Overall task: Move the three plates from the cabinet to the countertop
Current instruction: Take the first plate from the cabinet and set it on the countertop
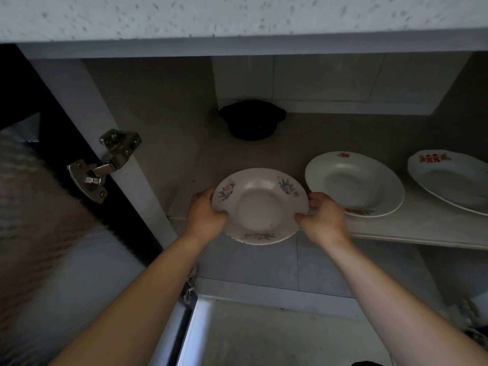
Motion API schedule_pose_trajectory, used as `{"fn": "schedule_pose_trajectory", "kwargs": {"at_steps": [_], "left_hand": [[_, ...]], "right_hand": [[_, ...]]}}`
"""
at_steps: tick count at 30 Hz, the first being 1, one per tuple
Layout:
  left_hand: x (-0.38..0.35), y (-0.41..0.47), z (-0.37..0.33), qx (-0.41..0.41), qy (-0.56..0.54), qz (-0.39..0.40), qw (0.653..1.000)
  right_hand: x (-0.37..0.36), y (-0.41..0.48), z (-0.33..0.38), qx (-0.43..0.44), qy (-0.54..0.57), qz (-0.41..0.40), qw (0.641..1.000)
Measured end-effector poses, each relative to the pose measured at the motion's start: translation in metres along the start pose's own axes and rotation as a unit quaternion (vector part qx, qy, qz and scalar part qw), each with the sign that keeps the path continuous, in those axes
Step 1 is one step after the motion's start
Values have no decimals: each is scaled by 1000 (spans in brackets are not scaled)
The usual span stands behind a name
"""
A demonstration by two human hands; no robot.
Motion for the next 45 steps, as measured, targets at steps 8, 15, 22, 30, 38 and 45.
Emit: {"fn": "schedule_pose_trajectory", "kwargs": {"at_steps": [8, 15, 22, 30, 38, 45], "left_hand": [[3, -5, 5, 32, -18, 9, 999], [11, -24, 16, 51, -50, 6, 997], [19, -46, 20, 53, -81, -23, 995], [24, -60, 15, 39, -86, -31, 995], [63, -103, -32, 94, -37, -28, 994], [129, -172, -130, 168, 16, 20, 986]], "right_hand": [[-5, -5, 1, -19, 53, 40, 998], [-4, -19, 3, -19, 67, 50, 996], [-1, -31, 0, -21, 70, 47, 996], [-7, -45, -11, -40, 119, 39, 991], [28, -83, 29, -87, 124, 78, 985], [106, -154, 97, -159, 70, 130, 976]]}}
Point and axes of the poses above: each hand's wrist, its own y-axis towards the middle knuckle, its own x-axis out of the back of the hand, z = x × y, the point moved 6 cm from there along y, towards the middle knuckle, and after that the axes turned 1 degree about -y, right-handed, at the moved point
